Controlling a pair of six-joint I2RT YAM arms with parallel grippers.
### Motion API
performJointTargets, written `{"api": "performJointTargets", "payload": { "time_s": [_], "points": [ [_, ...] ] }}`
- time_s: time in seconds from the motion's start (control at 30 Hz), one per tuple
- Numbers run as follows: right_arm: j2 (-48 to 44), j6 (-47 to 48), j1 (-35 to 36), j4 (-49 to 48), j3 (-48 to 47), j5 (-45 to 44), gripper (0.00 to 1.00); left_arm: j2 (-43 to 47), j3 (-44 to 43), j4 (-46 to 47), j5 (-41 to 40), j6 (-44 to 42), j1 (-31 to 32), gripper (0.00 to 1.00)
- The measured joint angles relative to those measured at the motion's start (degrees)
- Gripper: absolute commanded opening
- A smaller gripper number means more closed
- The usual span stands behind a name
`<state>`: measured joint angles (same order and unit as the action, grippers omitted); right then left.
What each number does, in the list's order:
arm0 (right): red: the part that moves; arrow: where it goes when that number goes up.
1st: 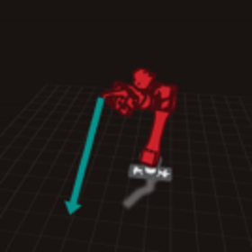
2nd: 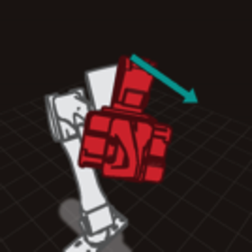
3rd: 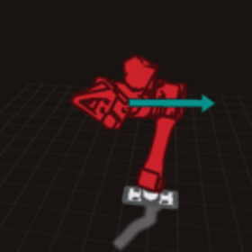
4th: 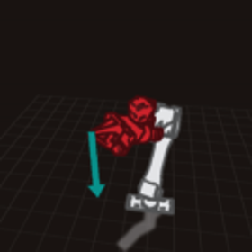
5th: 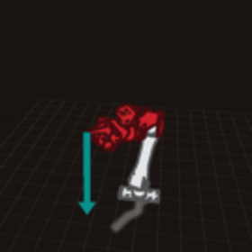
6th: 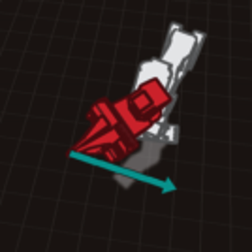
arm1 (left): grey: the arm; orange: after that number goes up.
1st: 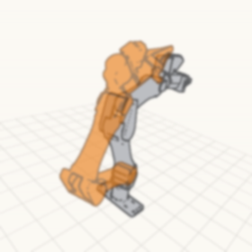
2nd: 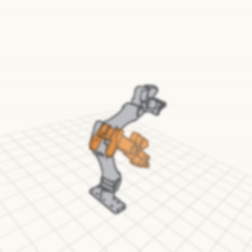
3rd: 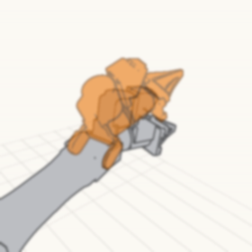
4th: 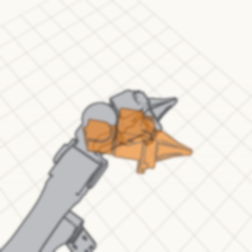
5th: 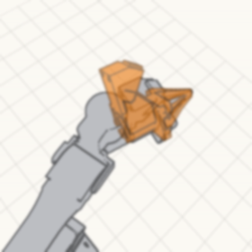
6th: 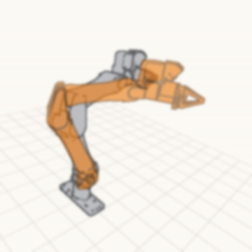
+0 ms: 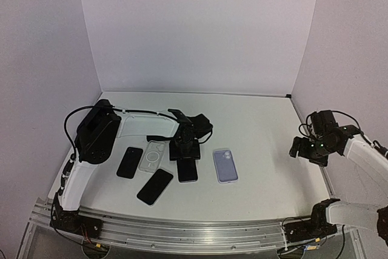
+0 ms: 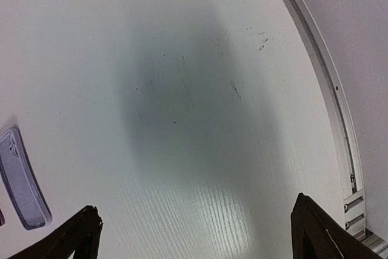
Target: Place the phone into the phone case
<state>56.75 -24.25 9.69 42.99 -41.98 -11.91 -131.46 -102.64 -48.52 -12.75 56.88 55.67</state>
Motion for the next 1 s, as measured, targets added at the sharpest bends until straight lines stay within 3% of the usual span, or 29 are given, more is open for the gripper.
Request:
{"api": "performJointTargets", "payload": {
  "time_s": [0.2, 0.53, 0.7, 1.0],
  "points": [
    [-0.1, 1.3, 2.3, -1.0, 0.0, 4.8, 0.98, 2.2, 3.1, 2.9, 1.1, 0.0, -0.7, 0.0],
    [-0.1, 1.3, 11.5, -7.8, 0.7, 15.1, 0.98, 7.2, 9.7, 5.8, 3.5, 0.8, -2.2, 0.0],
    [3.7, 0.1, 22.2, -17.7, 1.7, 17.8, 0.97, 11.7, 13.1, 8.1, 4.7, 3.5, -2.6, 0.0],
    [14.9, -0.3, 38.3, -37.4, 1.7, 14.7, 0.93, 22.5, 14.9, 14.1, 3.4, 13.2, -2.7, 0.0]
  ]
}}
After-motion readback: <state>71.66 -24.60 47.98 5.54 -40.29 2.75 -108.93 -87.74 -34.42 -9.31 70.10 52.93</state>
